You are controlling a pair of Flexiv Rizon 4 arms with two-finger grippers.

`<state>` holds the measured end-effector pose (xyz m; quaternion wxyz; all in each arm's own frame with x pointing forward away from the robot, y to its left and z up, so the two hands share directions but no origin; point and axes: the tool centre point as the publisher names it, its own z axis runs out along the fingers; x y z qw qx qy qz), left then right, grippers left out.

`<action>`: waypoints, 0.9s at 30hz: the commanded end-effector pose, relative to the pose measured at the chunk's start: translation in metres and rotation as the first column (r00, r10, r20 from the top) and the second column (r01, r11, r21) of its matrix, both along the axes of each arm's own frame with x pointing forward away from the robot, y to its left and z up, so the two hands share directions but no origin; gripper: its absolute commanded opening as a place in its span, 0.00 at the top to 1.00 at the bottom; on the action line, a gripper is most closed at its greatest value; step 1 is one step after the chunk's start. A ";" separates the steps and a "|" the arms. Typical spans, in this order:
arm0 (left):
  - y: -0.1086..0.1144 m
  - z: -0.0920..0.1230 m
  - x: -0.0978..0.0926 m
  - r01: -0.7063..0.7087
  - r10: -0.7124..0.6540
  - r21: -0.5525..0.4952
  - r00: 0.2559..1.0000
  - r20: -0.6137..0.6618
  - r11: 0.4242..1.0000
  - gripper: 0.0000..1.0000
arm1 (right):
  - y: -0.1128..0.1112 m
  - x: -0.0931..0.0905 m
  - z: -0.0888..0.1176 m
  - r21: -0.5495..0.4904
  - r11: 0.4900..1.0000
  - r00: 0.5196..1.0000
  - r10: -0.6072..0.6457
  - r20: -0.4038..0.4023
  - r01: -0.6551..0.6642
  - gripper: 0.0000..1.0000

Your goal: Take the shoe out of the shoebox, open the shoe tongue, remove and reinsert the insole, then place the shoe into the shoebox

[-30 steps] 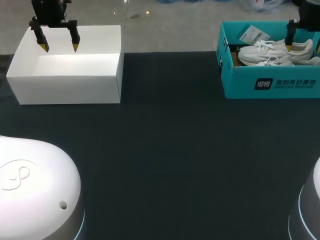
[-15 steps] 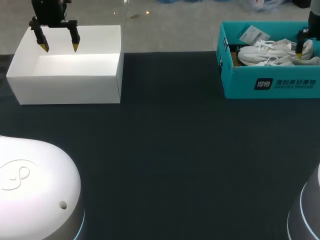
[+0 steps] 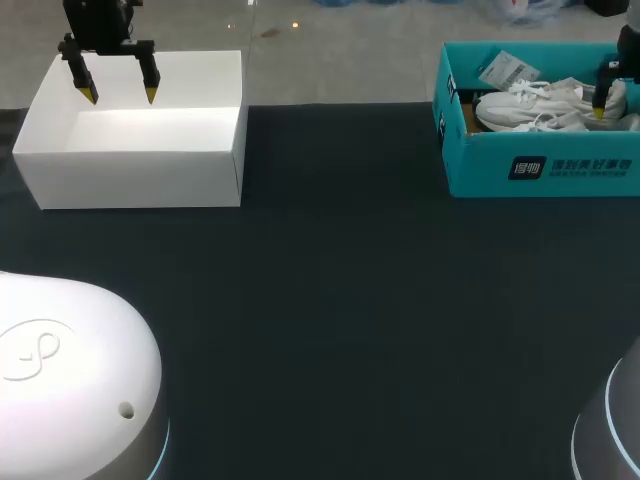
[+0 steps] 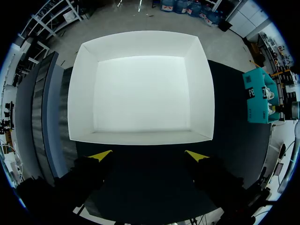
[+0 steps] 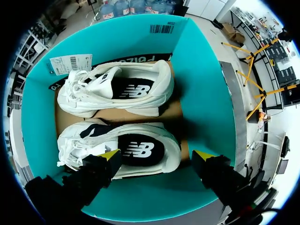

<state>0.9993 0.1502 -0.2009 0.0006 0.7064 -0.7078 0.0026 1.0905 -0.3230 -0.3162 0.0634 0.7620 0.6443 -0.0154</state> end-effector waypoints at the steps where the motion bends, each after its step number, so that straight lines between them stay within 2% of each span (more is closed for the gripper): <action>1: 0.000 0.000 0.000 -0.001 0.001 0.002 1.000 -0.001 1.000 0.00 | -0.004 -0.001 -0.014 0.010 1.000 1.000 0.015 0.003 -0.015 0.00; 7: 0.000 0.000 0.000 -0.001 0.001 0.002 1.000 -0.001 1.000 0.00 | -0.011 -0.006 -0.032 0.002 1.000 0.999 0.019 -0.027 -0.019 0.00; 14: 0.000 0.000 0.000 -0.001 0.001 0.002 1.000 -0.001 1.000 0.00 | -0.014 -0.002 -0.046 -0.002 1.000 0.999 0.019 -0.046 -0.019 0.01; 16: 0.000 0.000 0.000 -0.001 0.001 0.002 1.000 -0.001 1.000 0.00 | -0.014 -0.002 -0.051 -0.007 1.000 0.998 0.020 -0.053 -0.021 0.13; 17: 0.000 0.000 0.000 -0.001 0.001 0.002 1.000 -0.001 1.000 0.00 | -0.014 -0.002 -0.053 -0.010 1.000 0.998 0.022 -0.058 -0.022 0.25; 18: 0.000 0.000 0.000 -0.001 0.001 0.002 1.000 -0.001 1.000 0.00 | -0.015 -0.003 -0.054 -0.014 1.000 0.998 0.022 -0.061 -0.023 0.44; 19: 0.000 0.000 0.000 -0.001 0.001 0.002 1.000 -0.001 1.000 0.00 | -0.015 -0.003 -0.056 -0.019 1.000 0.998 0.020 -0.066 -0.022 0.52; 22: 0.000 0.000 0.000 -0.001 0.001 0.002 1.000 -0.001 1.000 0.00 | -0.018 -0.005 -0.059 -0.029 1.000 0.997 0.006 -0.075 -0.008 0.63; 24: 0.000 0.000 0.000 -0.001 0.001 0.002 1.000 -0.001 1.000 0.00 | -0.020 -0.005 -0.061 -0.034 0.999 0.997 -0.002 -0.077 0.000 0.66; 25: 0.000 0.000 0.000 -0.001 0.001 0.002 1.000 -0.001 1.000 0.00 | -0.020 -0.006 -0.061 -0.039 0.999 0.997 -0.007 -0.079 0.004 0.75; 27: 0.000 0.000 0.000 -0.001 0.001 0.002 1.000 -0.001 1.000 0.00 | -0.021 -0.007 -0.062 -0.045 0.999 0.997 -0.010 -0.080 0.006 1.00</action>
